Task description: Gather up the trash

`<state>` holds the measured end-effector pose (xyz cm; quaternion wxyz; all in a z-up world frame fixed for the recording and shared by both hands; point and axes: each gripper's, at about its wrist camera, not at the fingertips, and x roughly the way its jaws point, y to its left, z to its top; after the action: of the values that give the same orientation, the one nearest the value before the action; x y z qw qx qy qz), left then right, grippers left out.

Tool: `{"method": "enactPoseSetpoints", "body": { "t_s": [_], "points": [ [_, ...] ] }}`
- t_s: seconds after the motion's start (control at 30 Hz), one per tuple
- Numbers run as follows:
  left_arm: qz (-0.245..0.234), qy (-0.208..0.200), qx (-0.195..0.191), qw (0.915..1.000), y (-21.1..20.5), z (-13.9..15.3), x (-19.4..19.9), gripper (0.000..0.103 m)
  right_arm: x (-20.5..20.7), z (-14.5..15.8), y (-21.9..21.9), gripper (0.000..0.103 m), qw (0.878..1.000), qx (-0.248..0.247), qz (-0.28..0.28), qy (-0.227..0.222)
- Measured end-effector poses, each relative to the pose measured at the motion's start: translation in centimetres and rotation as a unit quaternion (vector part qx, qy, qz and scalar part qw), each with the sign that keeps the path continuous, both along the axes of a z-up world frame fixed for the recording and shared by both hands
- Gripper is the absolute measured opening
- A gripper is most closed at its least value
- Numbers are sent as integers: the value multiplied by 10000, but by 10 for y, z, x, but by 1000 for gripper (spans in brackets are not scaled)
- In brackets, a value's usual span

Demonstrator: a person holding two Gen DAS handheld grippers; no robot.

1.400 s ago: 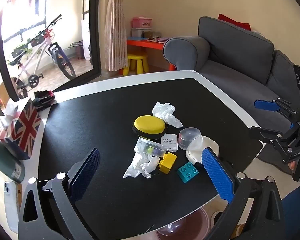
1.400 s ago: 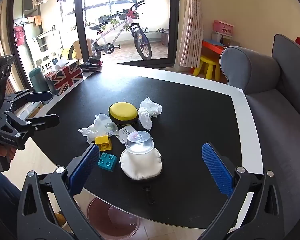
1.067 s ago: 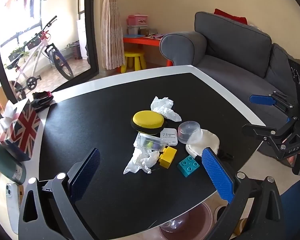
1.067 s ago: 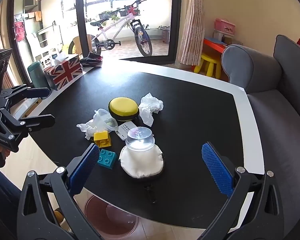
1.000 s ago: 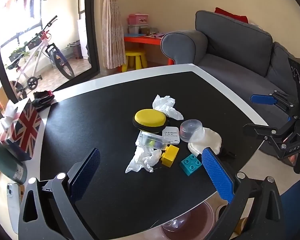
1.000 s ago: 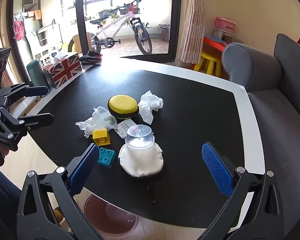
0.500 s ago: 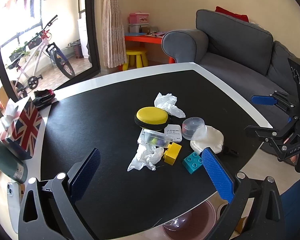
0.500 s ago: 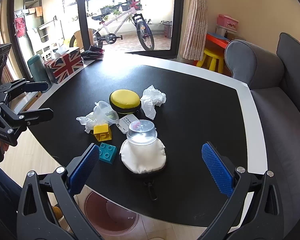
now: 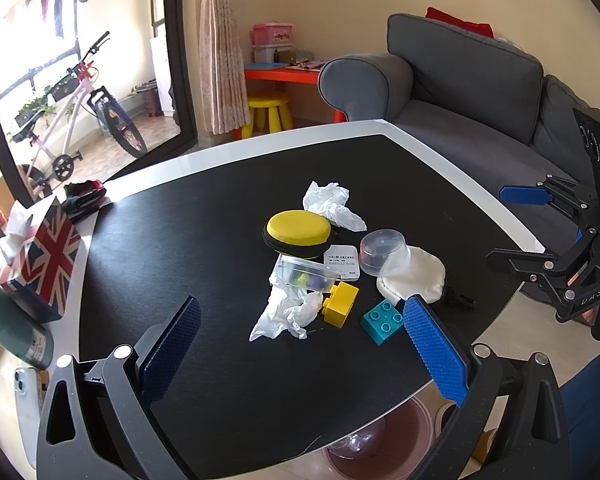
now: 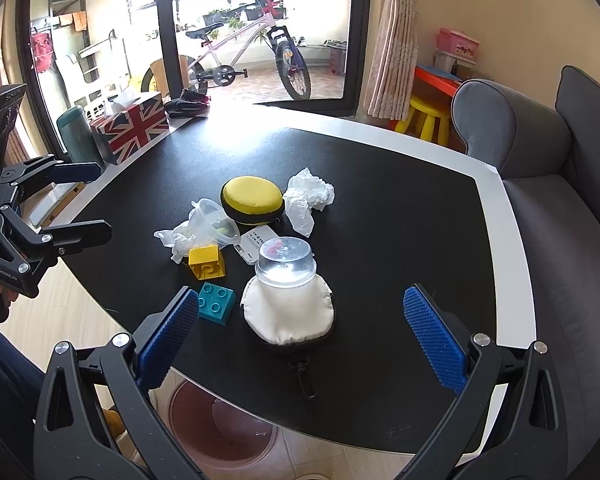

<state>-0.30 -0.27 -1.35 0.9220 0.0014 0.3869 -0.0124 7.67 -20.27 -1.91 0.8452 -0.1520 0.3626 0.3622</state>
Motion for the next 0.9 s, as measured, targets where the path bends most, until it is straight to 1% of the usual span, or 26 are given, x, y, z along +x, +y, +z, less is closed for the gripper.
{"method": "enactPoseSetpoints", "body": {
  "t_s": [0.27,0.4,0.9],
  "points": [
    [2,-7,4,10000,-1,0,0,97,0,0,0,100,10000,-11,4,5],
    [-1,-74,50,10000,-3,1,0,97,0,-1,1,100,10000,-18,12,5],
    [-12,-29,28,10000,-2,-1,1,97,-1,-3,1,100,10000,-27,24,15]
  ]
}}
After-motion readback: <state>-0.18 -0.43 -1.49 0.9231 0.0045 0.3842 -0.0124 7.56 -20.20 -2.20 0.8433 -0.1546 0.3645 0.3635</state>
